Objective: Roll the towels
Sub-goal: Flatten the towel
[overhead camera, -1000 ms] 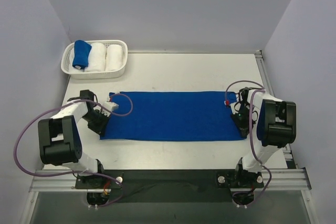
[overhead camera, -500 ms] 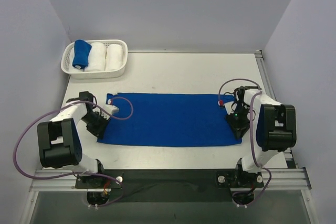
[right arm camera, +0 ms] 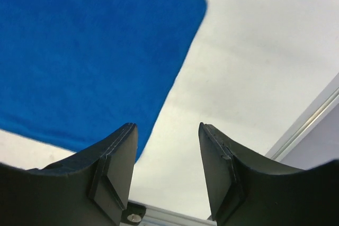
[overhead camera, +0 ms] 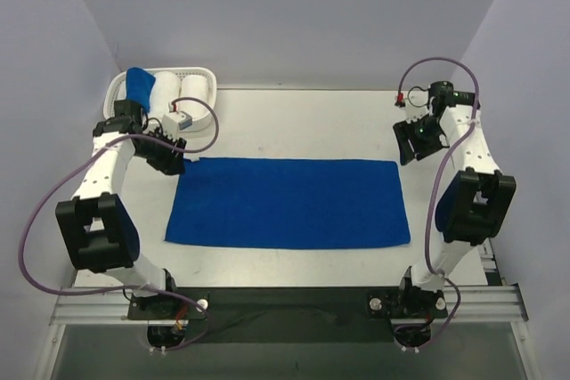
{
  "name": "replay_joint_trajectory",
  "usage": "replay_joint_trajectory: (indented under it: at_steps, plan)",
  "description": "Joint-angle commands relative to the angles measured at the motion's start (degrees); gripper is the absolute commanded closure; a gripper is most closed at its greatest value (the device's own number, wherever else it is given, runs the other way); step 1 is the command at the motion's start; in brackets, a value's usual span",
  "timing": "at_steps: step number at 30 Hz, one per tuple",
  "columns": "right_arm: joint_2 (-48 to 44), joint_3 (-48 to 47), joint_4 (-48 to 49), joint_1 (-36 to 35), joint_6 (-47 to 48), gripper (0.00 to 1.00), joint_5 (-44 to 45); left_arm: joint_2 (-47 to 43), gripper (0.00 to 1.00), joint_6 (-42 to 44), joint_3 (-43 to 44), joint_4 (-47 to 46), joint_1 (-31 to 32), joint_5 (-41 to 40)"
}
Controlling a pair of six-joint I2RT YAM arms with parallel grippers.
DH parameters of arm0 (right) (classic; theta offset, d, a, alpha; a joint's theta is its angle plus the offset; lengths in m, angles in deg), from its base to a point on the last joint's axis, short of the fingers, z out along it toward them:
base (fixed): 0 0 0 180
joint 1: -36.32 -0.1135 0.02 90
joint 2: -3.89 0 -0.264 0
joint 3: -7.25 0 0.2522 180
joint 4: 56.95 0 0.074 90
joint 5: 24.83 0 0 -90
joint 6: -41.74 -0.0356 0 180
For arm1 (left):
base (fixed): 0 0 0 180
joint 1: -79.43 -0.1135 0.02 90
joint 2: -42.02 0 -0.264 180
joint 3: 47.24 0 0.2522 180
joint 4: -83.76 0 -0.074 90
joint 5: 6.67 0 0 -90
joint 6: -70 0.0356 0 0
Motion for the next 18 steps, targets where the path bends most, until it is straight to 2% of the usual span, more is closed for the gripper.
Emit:
replay_joint_trajectory:
  at_steps: [1, 4, 9, 18]
  plan:
    - [7.54, -6.95, -2.79, 0.42, -1.46, 0.5, -0.58, 5.55, 0.45, -3.75, 4.18, -8.55, -0.15, 4.36]
    - [14.39, -13.37, -2.79, -0.1, -2.26, 0.5, 0.91, 8.45, 0.45, -3.75, 6.03, -12.87, 0.03, 2.79]
    - [23.54, -20.84, -2.62, -0.63, -2.87, 0.53, 2.23, 12.59, 0.45, -3.31, 8.84, -14.11, 0.12, 0.85]
    - [31.36, -24.29, -1.91, -2.48, -3.75, 0.59, 3.11, 16.11, 0.44, -2.87, 8.4, -15.6, 0.12, -1.26]
